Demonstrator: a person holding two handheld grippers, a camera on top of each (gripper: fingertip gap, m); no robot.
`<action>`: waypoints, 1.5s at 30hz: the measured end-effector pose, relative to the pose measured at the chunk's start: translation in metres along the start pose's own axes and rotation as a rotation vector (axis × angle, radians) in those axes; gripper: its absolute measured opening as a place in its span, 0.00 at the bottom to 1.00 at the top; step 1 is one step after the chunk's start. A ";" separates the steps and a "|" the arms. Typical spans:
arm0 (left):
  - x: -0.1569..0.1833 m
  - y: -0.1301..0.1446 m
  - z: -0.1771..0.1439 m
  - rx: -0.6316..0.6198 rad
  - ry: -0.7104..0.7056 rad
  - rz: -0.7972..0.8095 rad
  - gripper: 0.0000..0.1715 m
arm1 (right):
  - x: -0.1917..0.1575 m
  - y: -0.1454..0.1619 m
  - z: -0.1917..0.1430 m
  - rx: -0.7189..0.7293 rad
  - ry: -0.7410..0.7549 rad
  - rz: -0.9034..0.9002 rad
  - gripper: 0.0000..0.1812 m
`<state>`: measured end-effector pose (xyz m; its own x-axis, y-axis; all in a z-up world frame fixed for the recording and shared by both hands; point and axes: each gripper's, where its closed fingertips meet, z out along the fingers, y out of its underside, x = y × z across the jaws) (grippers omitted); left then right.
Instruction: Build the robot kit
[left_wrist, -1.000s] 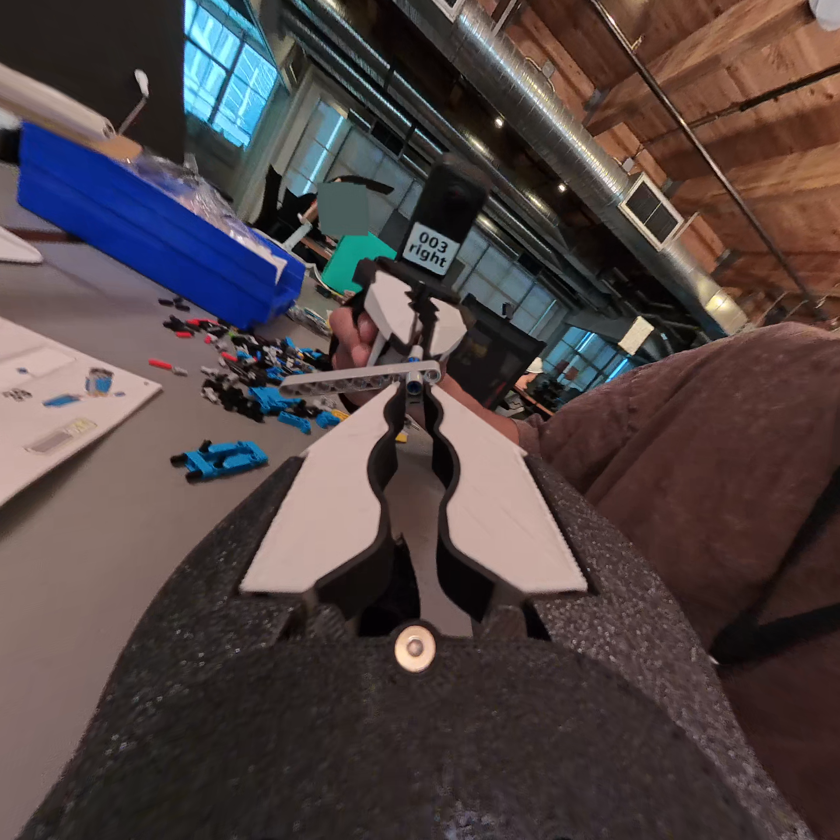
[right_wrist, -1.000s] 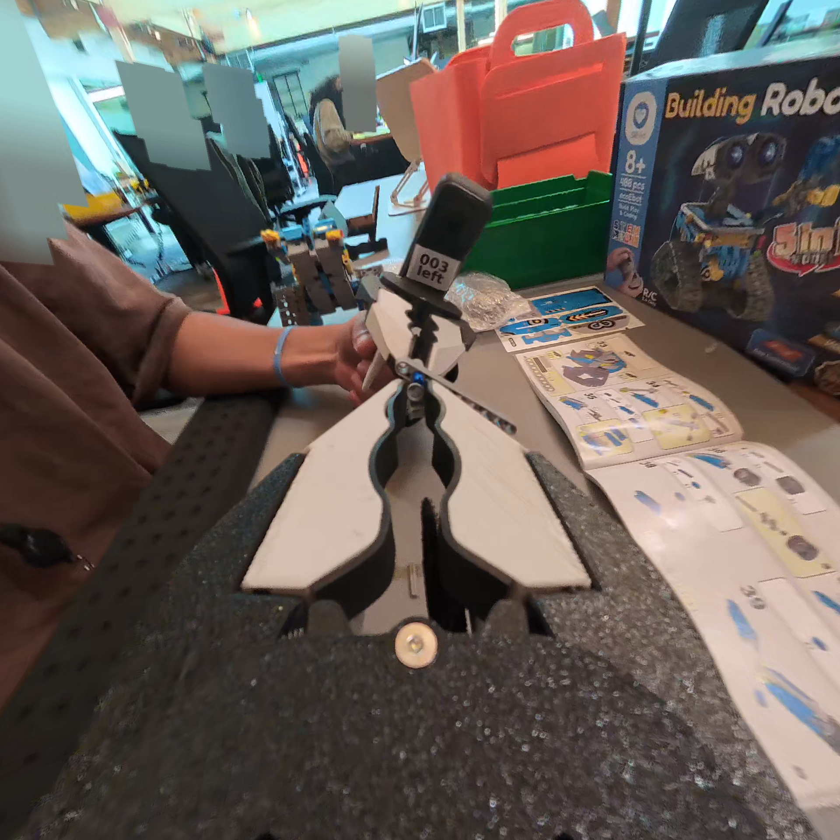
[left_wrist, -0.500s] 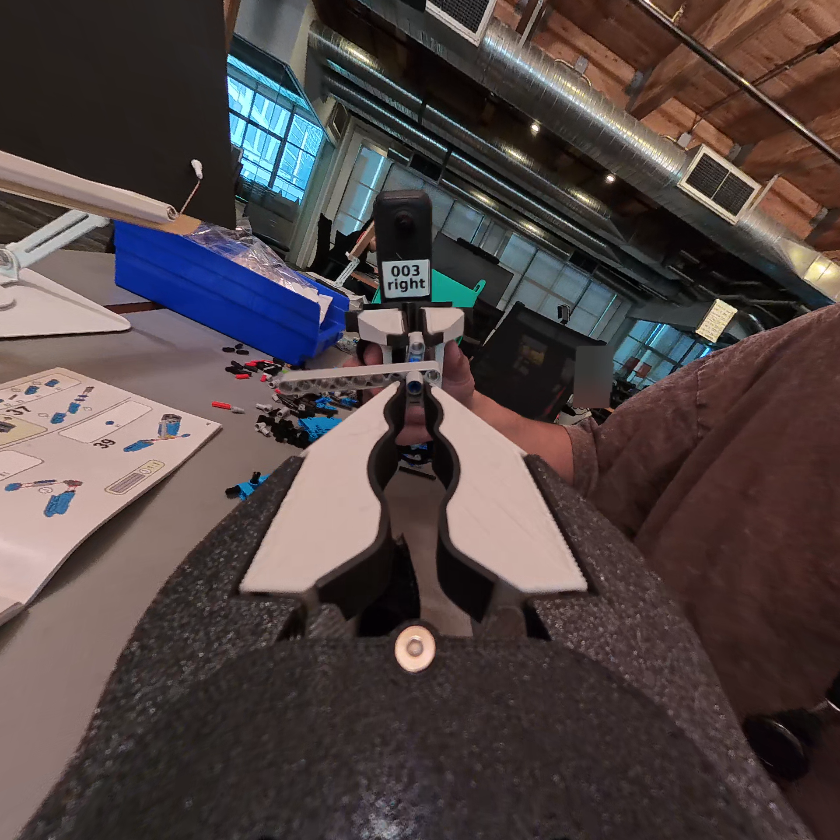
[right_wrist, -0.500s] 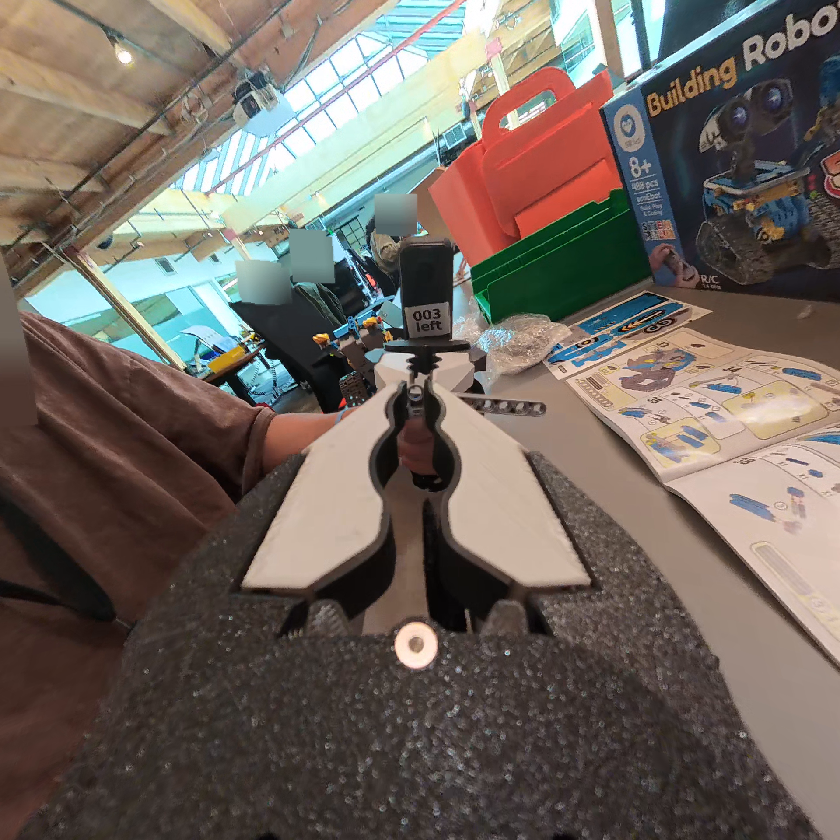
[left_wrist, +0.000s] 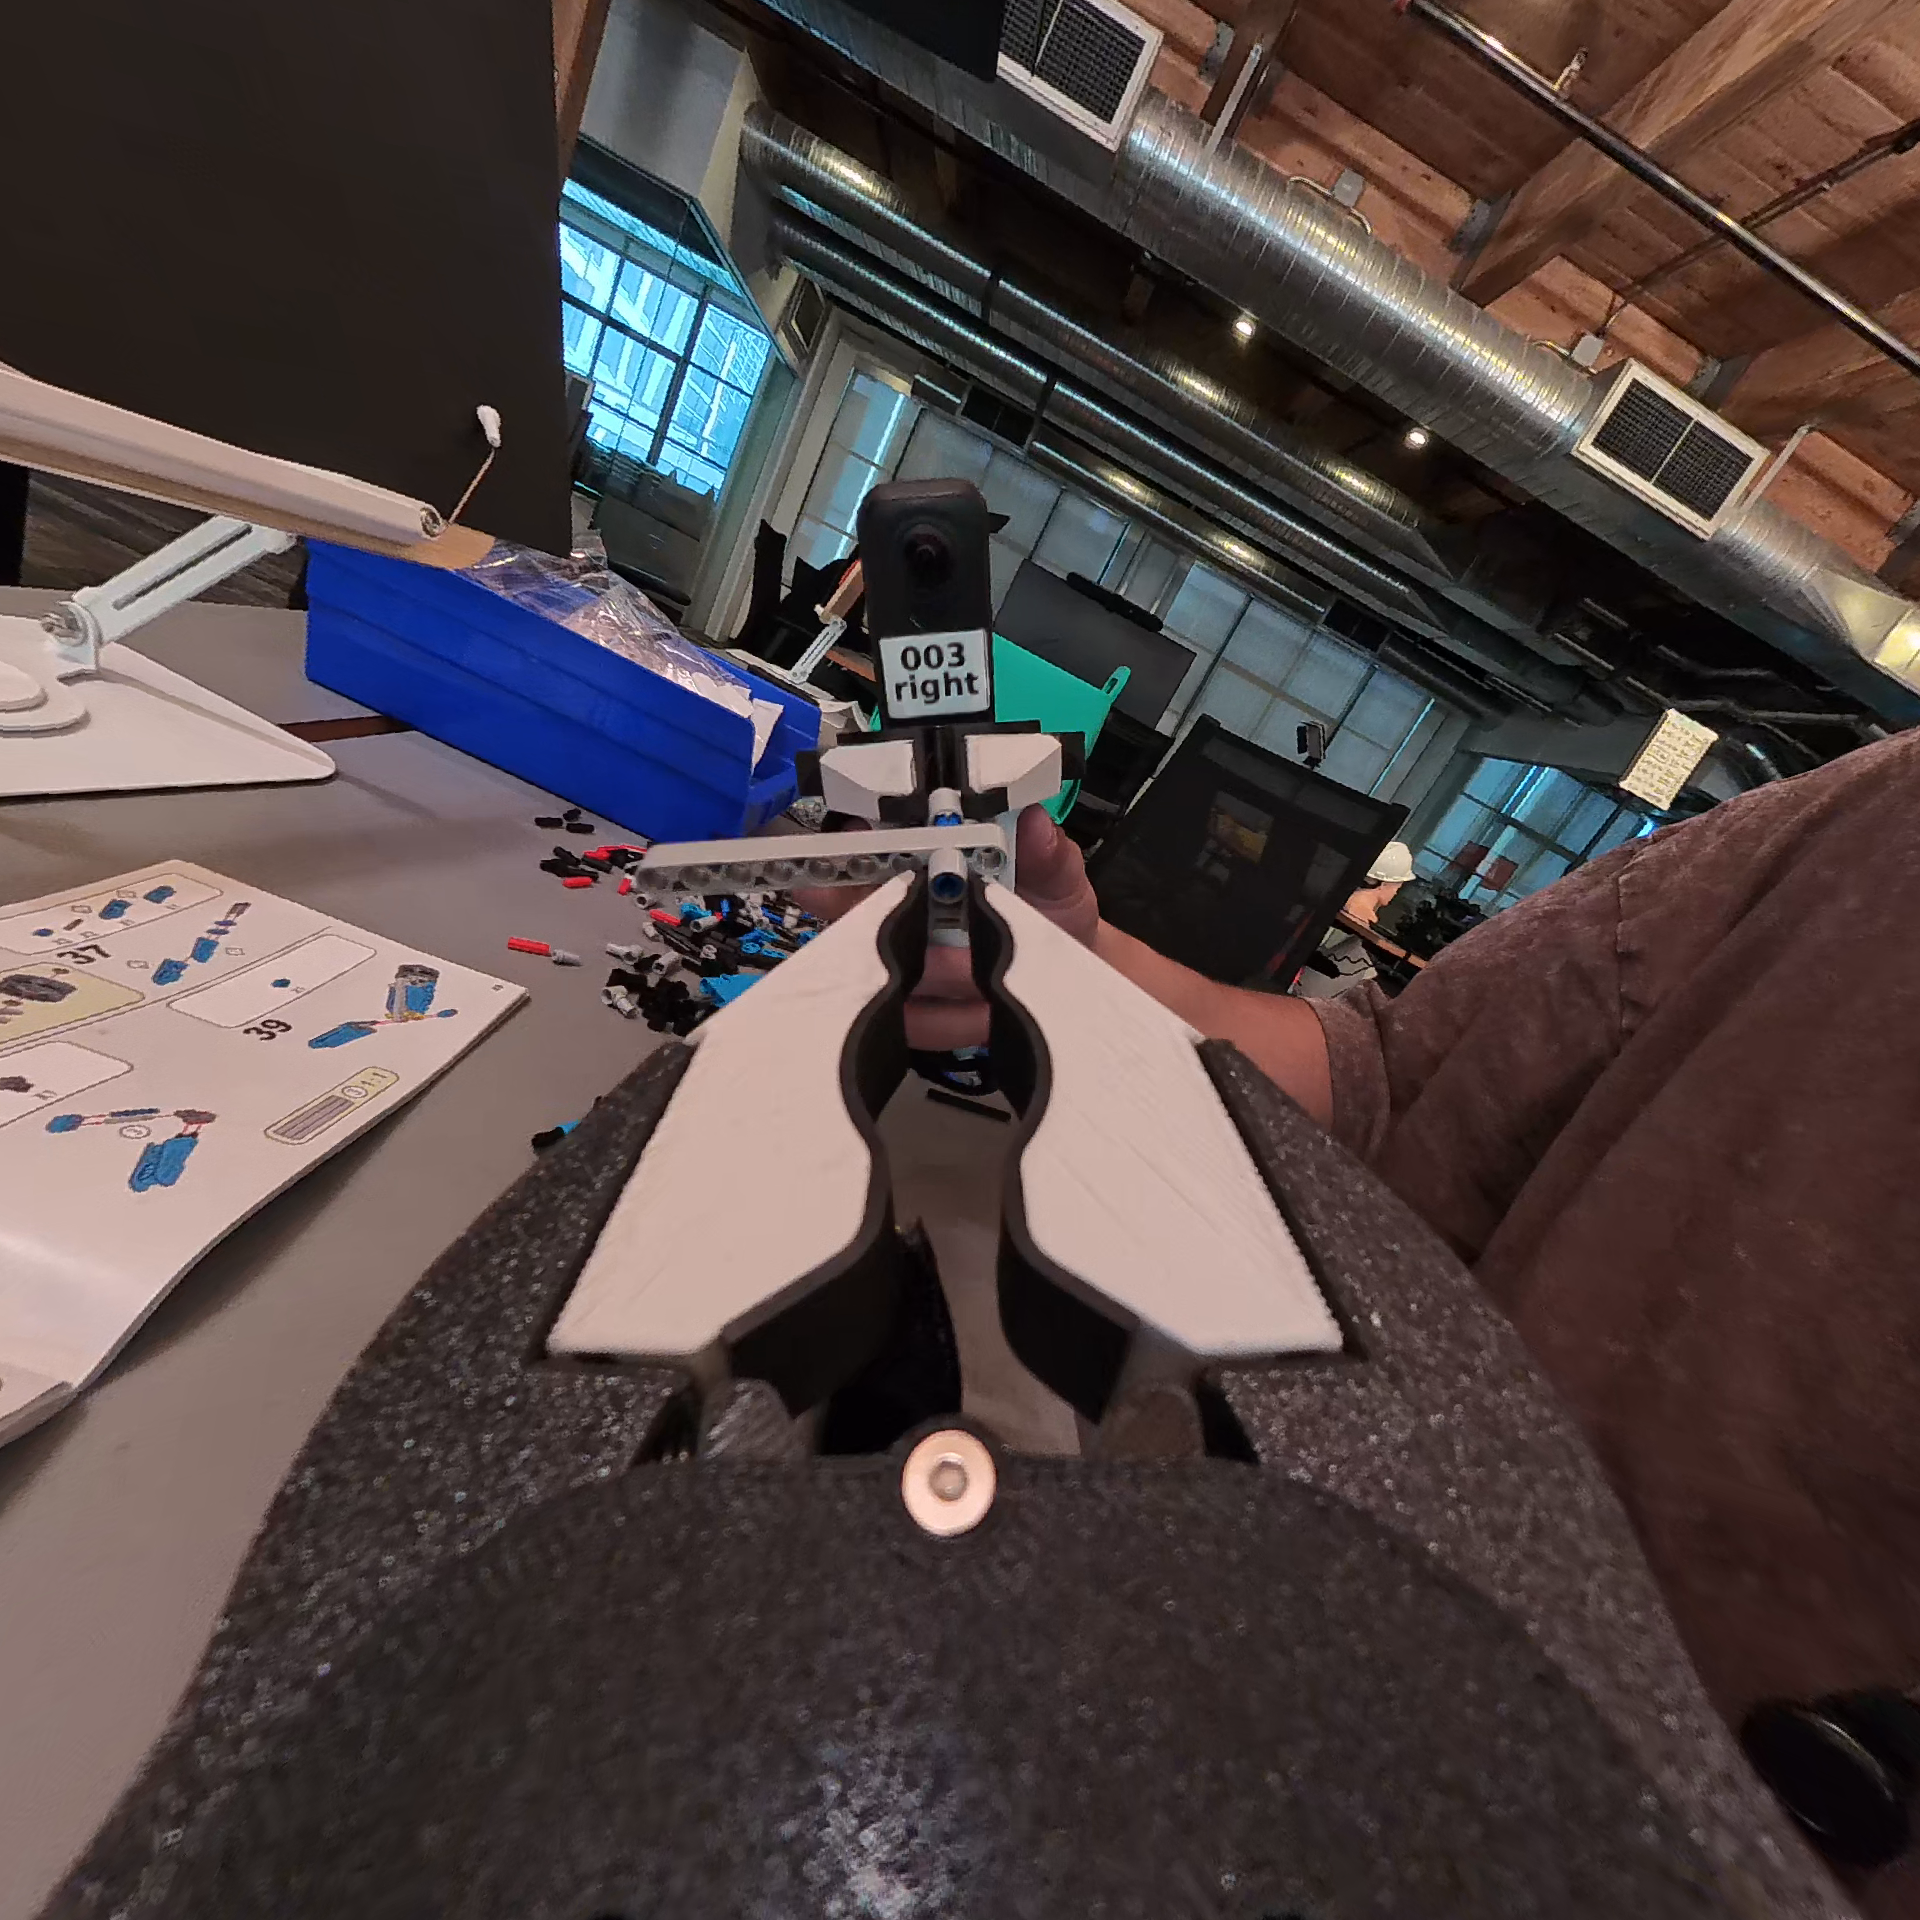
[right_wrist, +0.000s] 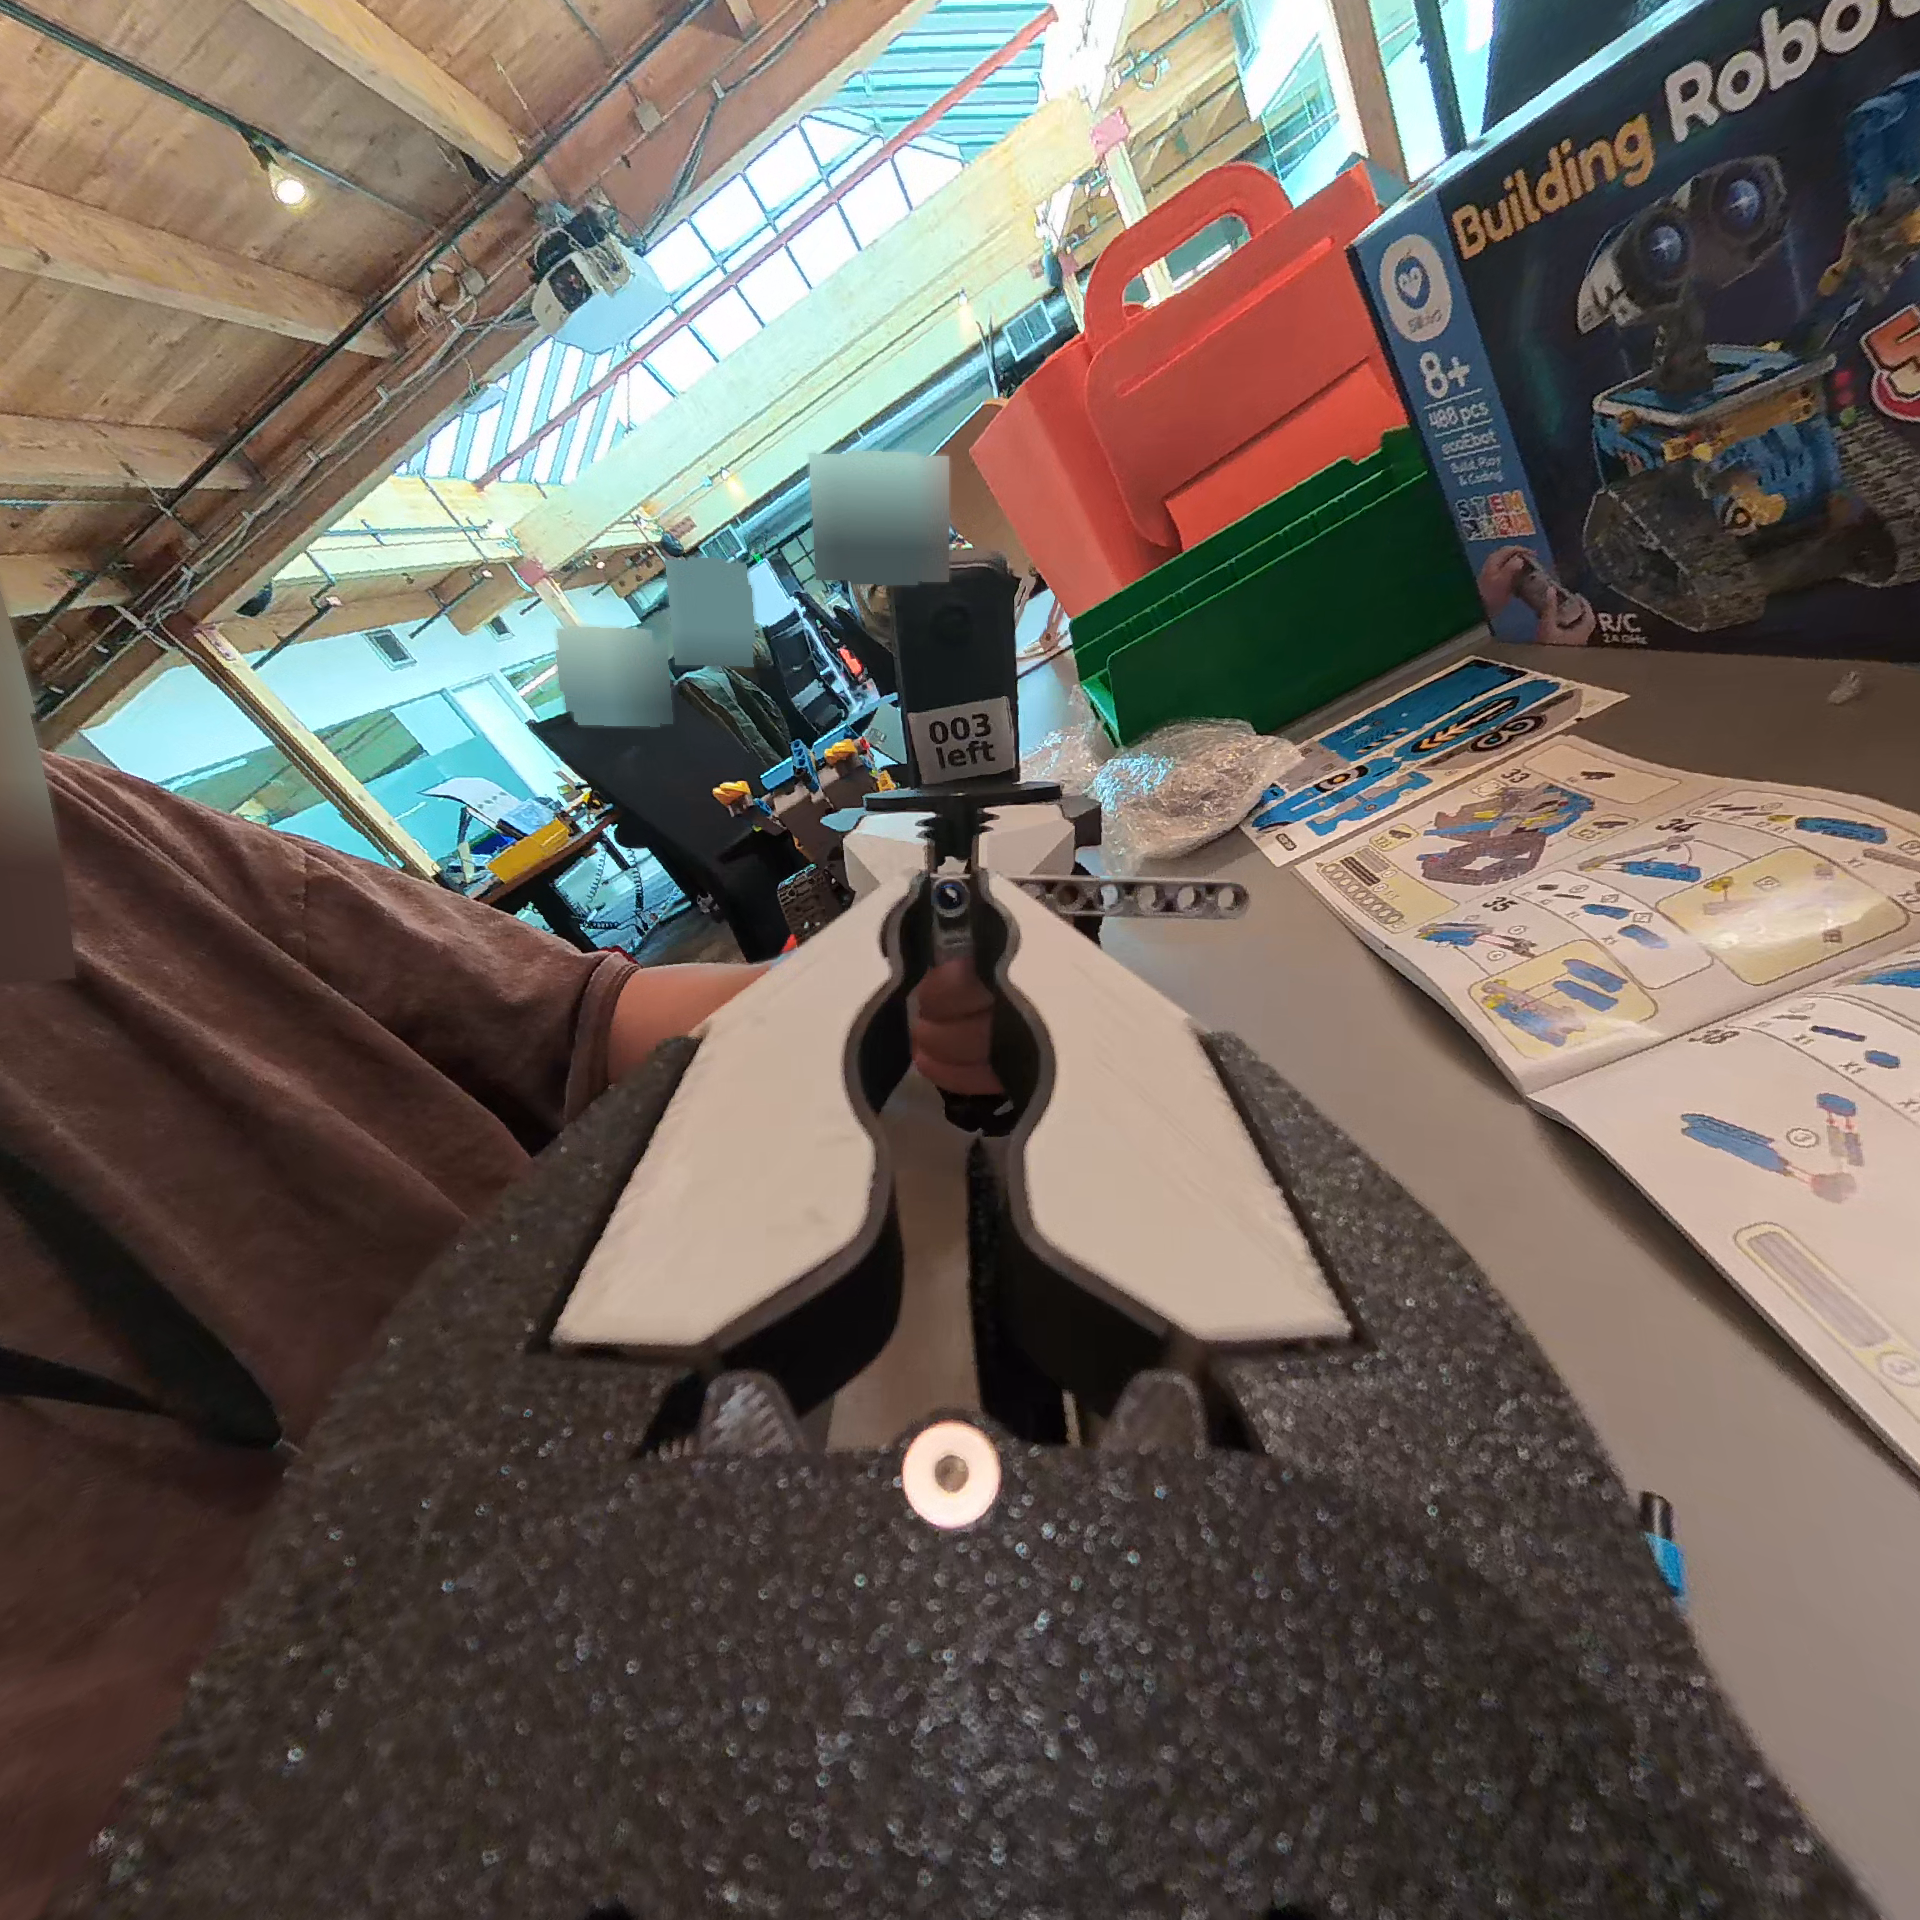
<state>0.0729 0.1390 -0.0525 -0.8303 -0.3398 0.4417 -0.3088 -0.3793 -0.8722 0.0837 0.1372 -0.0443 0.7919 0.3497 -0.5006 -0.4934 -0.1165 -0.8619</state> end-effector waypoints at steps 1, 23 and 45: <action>0.000 0.000 0.000 0.001 -0.005 0.004 0.04 | 0.000 0.000 0.000 0.005 -0.001 0.004 0.03; -0.011 0.005 0.000 -0.012 -0.072 -0.052 0.03 | 0.013 0.012 0.004 -0.069 0.100 -0.075 0.03; -0.012 0.024 -0.005 -0.230 -0.140 0.224 0.04 | 0.007 0.030 -0.003 -0.216 0.059 -0.183 0.04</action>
<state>0.0729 0.1386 -0.0795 -0.8227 -0.5131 0.2446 -0.2356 -0.0837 -0.9682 0.0759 0.1337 -0.0739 0.8833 0.3297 -0.3333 -0.2570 -0.2539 -0.9324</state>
